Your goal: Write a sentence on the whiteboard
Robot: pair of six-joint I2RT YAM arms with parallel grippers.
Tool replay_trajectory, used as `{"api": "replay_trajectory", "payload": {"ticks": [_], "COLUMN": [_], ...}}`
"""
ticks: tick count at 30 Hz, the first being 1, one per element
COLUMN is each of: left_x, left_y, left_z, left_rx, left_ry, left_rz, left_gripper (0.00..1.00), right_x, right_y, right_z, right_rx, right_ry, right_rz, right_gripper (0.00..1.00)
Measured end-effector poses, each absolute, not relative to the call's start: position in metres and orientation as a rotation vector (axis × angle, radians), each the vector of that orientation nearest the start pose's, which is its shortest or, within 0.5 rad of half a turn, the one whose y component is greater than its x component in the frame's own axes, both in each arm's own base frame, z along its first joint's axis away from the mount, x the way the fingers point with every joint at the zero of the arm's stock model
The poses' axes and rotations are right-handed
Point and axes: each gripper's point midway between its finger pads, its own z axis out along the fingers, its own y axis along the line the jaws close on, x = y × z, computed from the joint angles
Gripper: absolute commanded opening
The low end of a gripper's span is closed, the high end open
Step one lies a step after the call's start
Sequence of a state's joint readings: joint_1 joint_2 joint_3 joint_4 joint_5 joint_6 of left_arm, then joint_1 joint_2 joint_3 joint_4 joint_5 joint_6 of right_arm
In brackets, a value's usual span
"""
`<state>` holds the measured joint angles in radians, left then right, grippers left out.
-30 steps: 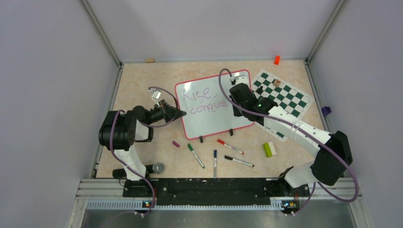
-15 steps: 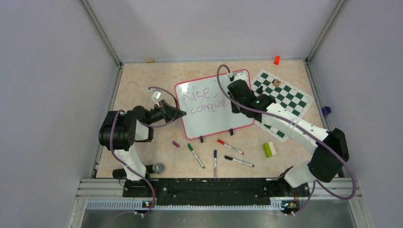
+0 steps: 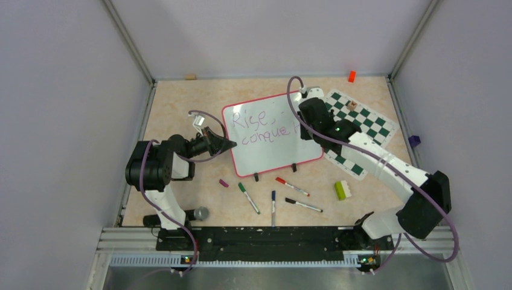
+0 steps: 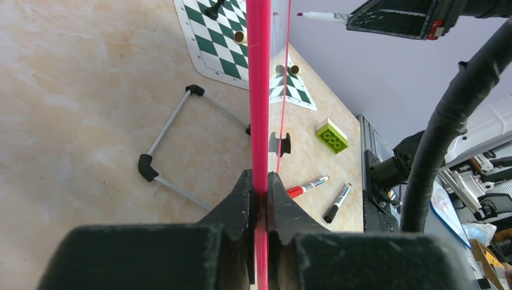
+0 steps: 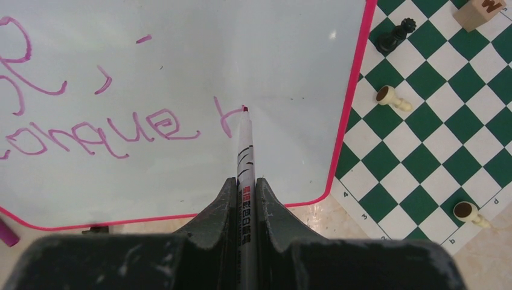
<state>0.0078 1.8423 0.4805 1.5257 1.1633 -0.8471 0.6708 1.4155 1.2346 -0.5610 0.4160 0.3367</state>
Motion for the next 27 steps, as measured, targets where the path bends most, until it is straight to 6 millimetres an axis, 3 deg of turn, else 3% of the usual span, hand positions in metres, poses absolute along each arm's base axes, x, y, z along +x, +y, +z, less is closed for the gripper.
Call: {"api": "replay_trajectory", "payload": {"ticks": [10, 18, 27], "left_x": [0.322, 0.324, 0.323], "left_y": [-0.168, -0.167, -0.167], "left_z": [0.131, 0.131, 0.131], "left_rx": [0.386, 0.384, 0.387], "left_ry": [1.655, 1.669, 1.676], "left_rz": [-1.437, -1.415, -1.407], "left_gripper": [0.00, 0.00, 0.00], "right_x": [0.309, 0.296, 0.288], "right_y": [0.174, 0.171, 0.180], "right_z": [0.234, 0.223, 0.219], "right_rx": [-0.136, -0.146, -0.189], "right_ry": [2.131, 2.144, 2.156], "right_rz": [0.156, 0.188, 0.214], "right_gripper": [0.00, 0.00, 0.00]}}
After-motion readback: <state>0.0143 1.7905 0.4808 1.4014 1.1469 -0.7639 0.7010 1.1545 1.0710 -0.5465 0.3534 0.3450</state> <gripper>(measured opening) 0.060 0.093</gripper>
